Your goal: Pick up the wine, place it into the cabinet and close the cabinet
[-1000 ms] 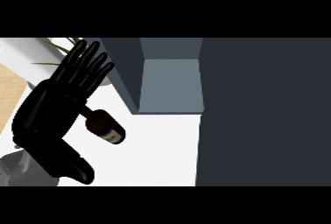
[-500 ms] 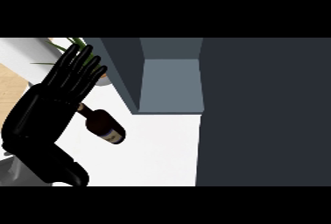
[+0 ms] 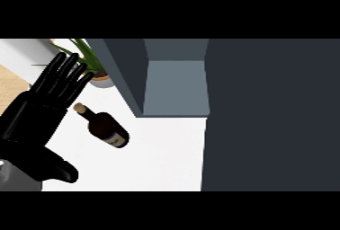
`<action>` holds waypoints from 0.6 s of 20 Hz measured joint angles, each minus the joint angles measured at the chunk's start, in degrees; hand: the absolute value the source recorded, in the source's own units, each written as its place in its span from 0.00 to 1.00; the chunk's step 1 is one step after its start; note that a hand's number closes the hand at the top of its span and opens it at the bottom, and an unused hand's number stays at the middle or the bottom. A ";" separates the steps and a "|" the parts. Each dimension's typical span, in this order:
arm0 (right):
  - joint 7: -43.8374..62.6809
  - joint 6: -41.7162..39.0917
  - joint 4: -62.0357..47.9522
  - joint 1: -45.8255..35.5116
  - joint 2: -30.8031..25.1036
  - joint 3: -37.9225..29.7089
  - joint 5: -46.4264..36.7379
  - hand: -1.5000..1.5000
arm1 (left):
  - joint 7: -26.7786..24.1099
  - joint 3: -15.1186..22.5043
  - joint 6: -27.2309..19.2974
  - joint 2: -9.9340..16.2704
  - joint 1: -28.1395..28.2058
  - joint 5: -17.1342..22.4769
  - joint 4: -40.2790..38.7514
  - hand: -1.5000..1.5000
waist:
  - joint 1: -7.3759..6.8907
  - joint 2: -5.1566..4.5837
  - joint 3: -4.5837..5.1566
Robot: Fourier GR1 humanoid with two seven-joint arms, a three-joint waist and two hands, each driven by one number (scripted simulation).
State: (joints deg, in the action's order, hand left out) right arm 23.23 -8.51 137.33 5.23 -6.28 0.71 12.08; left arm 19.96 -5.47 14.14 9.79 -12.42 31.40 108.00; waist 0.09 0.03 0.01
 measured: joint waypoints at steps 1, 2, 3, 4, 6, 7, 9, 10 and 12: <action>-0.09 -0.33 0.09 0.31 0.02 0.00 0.02 0.00 | -0.69 -0.27 0.52 0.09 -0.09 -0.36 -1.14 0.00 | 0.04 0.00 0.00; -0.33 -0.51 0.17 0.84 0.31 0.30 -0.01 0.00 | -1.09 -0.91 0.99 0.52 -0.49 -0.39 -2.04 0.00 | 0.08 0.00 0.00; -0.58 -0.57 -0.11 0.63 0.46 0.15 -0.21 0.00 | -1.30 -1.19 1.23 0.72 -0.52 -0.64 -2.56 0.00 | 0.07 0.00 -0.01; -1.10 -0.85 -0.01 1.20 0.76 0.45 -0.28 0.00 | -2.36 -1.48 2.16 0.84 -0.05 -1.05 -3.78 0.00 | 0.10 0.00 -0.01; -0.71 -0.58 -0.09 0.51 1.10 0.46 -0.62 0.00 | -3.15 -2.38 3.18 1.41 -0.03 -1.06 -5.08 0.00 | 0.07 -0.01 -0.02; -1.02 -1.04 0.09 1.28 1.12 0.22 -0.50 0.00 | -4.25 -2.90 4.20 1.65 0.52 -1.26 -6.26 0.00 | 0.09 -0.01 0.00; -1.05 -1.00 0.13 1.61 1.70 0.91 -0.89 0.00 | -5.27 -2.92 4.68 1.61 0.83 -2.44 -7.29 0.00 | 0.09 -0.01 -0.01; -1.19 -1.28 0.22 1.99 1.81 1.11 -0.97 0.00 | -5.34 -3.23 5.01 1.93 0.46 -2.48 -8.31 0.00 | 0.11 -0.01 -0.01; -0.85 -1.13 0.27 1.48 1.92 1.04 -1.24 0.00 | -6.50 -3.62 6.09 2.10 0.99 -2.97 -9.93 0.00 | 0.09 -0.01 0.00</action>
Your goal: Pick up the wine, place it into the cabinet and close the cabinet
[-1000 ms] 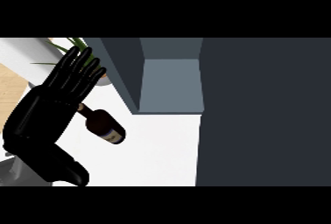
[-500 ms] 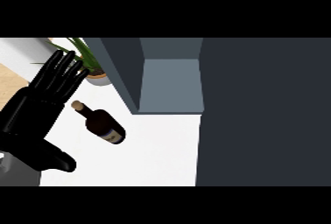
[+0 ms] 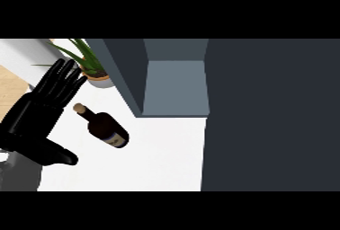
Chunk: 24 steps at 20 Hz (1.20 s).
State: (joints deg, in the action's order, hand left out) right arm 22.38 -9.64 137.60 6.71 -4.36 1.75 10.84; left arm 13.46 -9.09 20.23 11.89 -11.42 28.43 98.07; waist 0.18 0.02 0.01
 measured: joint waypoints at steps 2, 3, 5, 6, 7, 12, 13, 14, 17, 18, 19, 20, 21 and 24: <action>-0.44 -0.57 -0.40 -0.33 -0.24 -0.88 0.77 0.00 | -2.09 -0.72 2.25 0.70 0.66 -0.56 -2.79 0.00 | 0.01 -0.02 -0.01; 0.45 -0.12 -0.16 -0.97 -0.20 -0.63 0.67 0.00 | -3.32 -0.57 2.85 0.49 0.95 -1.50 -4.12 0.00 | 0.01 -0.02 -0.01; 1.24 0.42 0.00 -1.70 -0.01 -0.66 0.65 0.00 | -5.42 -0.99 4.10 0.64 1.37 -2.60 -6.47 0.00 | 0.01 -0.02 0.00; 1.30 0.10 -0.01 -1.65 -0.15 -1.09 0.71 0.00 | -6.35 -0.74 4.12 0.36 1.14 -3.68 -7.58 0.00 | 0.02 -0.02 0.01; 1.13 -0.07 -0.11 -1.37 0.10 -0.79 0.65 0.00 | -6.61 -0.89 4.10 0.37 0.88 -3.97 -8.19 0.00 | 0.02 -0.02 0.00; 1.30 -0.12 -1.00 -2.78 0.40 -0.36 -0.16 0.00 | -11.10 -1.77 6.84 1.00 1.36 -6.08 -13.91 0.00 | -0.02 -0.03 0.00; 0.89 -0.53 -0.49 -1.73 0.58 0.04 -0.31 0.00 | -12.91 -1.87 7.65 1.09 2.05 -7.04 -15.02 0.00 | 0.00 -0.03 0.00; 1.74 -0.20 0.02 -2.03 0.63 0.08 -0.13 0.00 | -13.78 -2.12 8.19 1.50 1.64 -7.60 -16.48 0.00 | 0.02 -0.03 0.00; 1.41 -0.29 -0.09 -1.66 1.16 0.73 -0.63 0.00 | -15.73 -1.74 9.17 1.58 1.49 -9.46 -18.96 0.00 | 0.01 -0.02 0.00; 1.75 -0.18 -0.39 -2.62 0.88 -0.18 -0.03 0.00 | -17.28 -1.44 9.47 1.29 1.96 -10.56 -19.87 0.00 | -0.01 -0.02 0.00; 2.43 0.09 -0.24 -3.16 0.89 0.00 -0.10 0.00 | -18.05 -1.54 9.53 1.30 1.48 -11.11 -21.16 0.00 | -0.01 -0.03 0.00; 1.75 -0.26 -0.35 -2.72 1.03 0.11 -0.21 0.00 | -18.16 -1.77 9.64 1.59 0.15 -11.30 -22.97 0.00 | 0.03 -0.03 0.01; 1.49 -0.56 -0.80 -2.88 0.85 -0.52 0.33 0.00 | -19.71 -1.99 10.08 1.84 -0.38 -12.06 -25.02 0.00 | 0.06 -0.04 0.00; 1.26 -1.31 -0.85 -2.73 0.54 -1.27 1.03 0.00 | -22.50 -2.17 11.25 2.38 -1.41 -13.54 -29.11 0.00 | 0.07 -0.05 -0.01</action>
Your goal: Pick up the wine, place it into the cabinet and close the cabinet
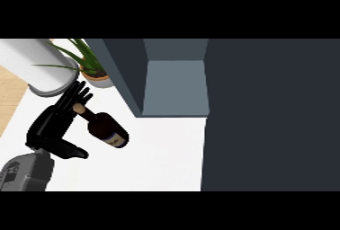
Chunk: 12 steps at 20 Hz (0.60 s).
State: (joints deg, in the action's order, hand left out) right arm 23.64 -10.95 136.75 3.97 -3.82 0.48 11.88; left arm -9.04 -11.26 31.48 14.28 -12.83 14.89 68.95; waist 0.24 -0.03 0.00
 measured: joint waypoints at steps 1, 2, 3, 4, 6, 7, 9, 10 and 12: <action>-0.67 -0.15 -0.54 0.09 0.31 0.38 -0.55 0.00 | -1.31 0.25 0.40 -0.01 -0.04 -0.87 -1.29 0.00 | 0.00 0.01 0.01; -0.98 -0.18 -0.35 0.69 0.69 0.91 -1.07 0.00 | -2.18 0.32 0.69 0.09 -0.18 -1.45 -2.31 0.00 | 0.00 0.00 0.01; -1.48 -0.36 -0.07 1.52 1.03 1.57 -1.74 0.00 | -3.59 0.74 0.37 -0.45 0.10 -2.53 -3.15 0.00 | 0.01 0.01 0.00; -1.29 -0.16 0.37 1.61 1.30 2.09 -2.15 0.00 | -4.77 0.90 0.49 -0.64 -0.02 -3.17 -4.38 0.00 | 0.01 0.01 0.00; -1.62 -0.67 0.17 2.22 1.11 1.30 -1.49 0.00 | -5.02 0.66 0.62 -0.55 -1.26 -3.32 -6.79 0.00 | 0.03 0.01 0.01; -0.35 -0.01 0.95 1.71 1.24 1.71 -1.57 0.00 | -5.94 0.62 0.93 -0.50 -1.71 -3.65 -8.27 0.00 | 0.04 0.01 0.00; 1.13 0.93 0.74 -0.50 0.97 0.95 -1.40 0.00 | -8.11 0.58 1.22 -0.45 -3.05 -4.75 -12.16 0.00 | 0.05 -0.02 0.02; 1.08 0.69 0.70 -0.52 0.77 0.54 -1.13 0.00 | -8.38 0.37 1.50 -0.20 -4.46 -4.87 -14.25 0.00 | 0.10 -0.03 0.03; 1.66 0.50 0.66 -1.11 0.26 -0.07 -0.84 0.00 | -9.69 0.91 1.29 -0.49 -4.52 -5.98 -15.35 0.00 | 0.06 -0.01 0.02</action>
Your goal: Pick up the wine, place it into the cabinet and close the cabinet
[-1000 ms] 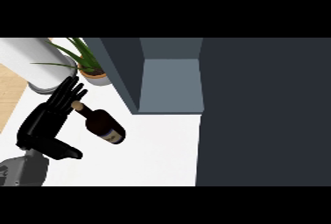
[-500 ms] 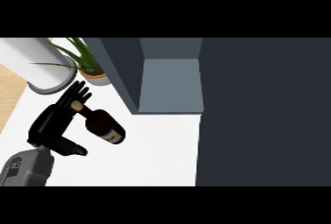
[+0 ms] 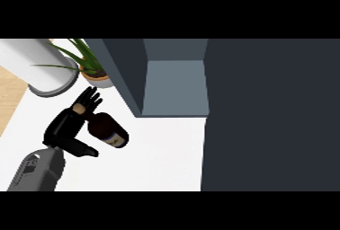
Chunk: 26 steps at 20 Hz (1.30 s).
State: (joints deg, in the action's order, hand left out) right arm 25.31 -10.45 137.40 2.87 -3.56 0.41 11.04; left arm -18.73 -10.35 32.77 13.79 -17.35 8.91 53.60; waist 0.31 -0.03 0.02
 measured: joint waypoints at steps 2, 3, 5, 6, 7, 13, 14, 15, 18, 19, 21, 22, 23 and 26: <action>0.17 -0.20 0.09 0.02 -0.19 -0.40 0.16 0.00 | -2.21 0.71 -0.30 -0.57 0.37 -1.47 -1.58 0.00 | 0.00 0.01 0.00; -0.13 -0.30 0.15 0.45 0.00 -0.38 0.17 0.00 | -3.18 0.48 -0.01 -0.17 -0.65 -1.88 -3.65 0.00 | 0.05 0.00 0.00; -2.45 -1.39 -0.40 2.31 0.53 0.00 -0.03 0.00 | -5.41 0.62 0.26 -0.14 -1.77 -2.96 -6.91 0.00 | 0.14 -0.01 0.00; -2.90 -1.98 -0.21 2.91 0.30 -0.56 0.39 0.00 | -6.83 0.67 0.06 -0.12 -2.45 -3.73 -8.76 0.00 | 0.17 -0.03 0.00; -2.80 -1.62 -0.30 2.53 0.59 -0.13 -0.19 0.00 | -8.87 0.86 0.21 0.17 -3.26 -4.86 -11.45 0.00 | 0.24 -0.06 0.00; -0.98 -0.86 0.40 1.57 0.58 0.28 -0.54 0.00 | -14.59 1.56 -2.52 -0.69 -5.91 -8.31 -20.41 0.00 | 0.35 -0.10 0.03; -1.52 -1.48 -0.02 1.85 0.33 -0.28 -0.13 0.00 | -15.61 1.44 -2.65 -0.31 -6.54 -8.69 -22.19 0.00 | 0.37 -0.11 0.03; -1.72 -1.57 -0.75 1.19 0.23 -0.53 0.01 0.00 | -15.68 1.23 -2.79 -0.40 -7.49 -8.61 -23.28 0.00 | 0.33 -0.11 0.02; -1.95 -1.82 -0.07 1.86 0.39 0.03 -0.50 0.00 | -18.22 0.68 -3.42 -0.34 -9.22 -9.07 -28.20 0.00 | 0.60 -0.21 0.04; -1.73 -1.61 0.05 1.55 0.49 0.21 -0.57 0.00 | -18.72 0.42 -3.20 -0.26 -9.91 -8.97 -29.65 0.00 | 0.68 -0.25 0.06; -1.58 -1.55 0.58 2.37 0.77 0.94 -0.78 0.00 | -19.45 0.42 -2.67 -0.51 -9.46 -8.81 -30.95 0.00 | 0.68 -0.21 0.06; -1.20 -1.16 0.45 1.75 0.79 0.85 -0.87 0.00 | -19.26 0.15 -2.54 -0.81 -10.12 -8.48 -31.79 0.00 | 0.67 -0.23 0.07; -1.69 -1.25 0.54 2.40 1.00 1.20 -1.17 0.00 | -19.08 0.08 -2.35 -1.42 -10.15 -8.13 -31.95 0.00 | 0.63 -0.19 0.06; -1.82 -0.94 0.99 3.13 1.36 1.96 -2.04 0.00 | -20.06 0.03 -1.91 -1.49 -10.40 -8.04 -33.53 0.00 | 0.71 -0.22 0.07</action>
State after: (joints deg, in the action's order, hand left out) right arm 23.49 -11.39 138.39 6.00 -2.20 2.37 9.00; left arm -38.79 -10.32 30.87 12.29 -27.75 0.87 20.07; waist 1.01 -0.25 0.10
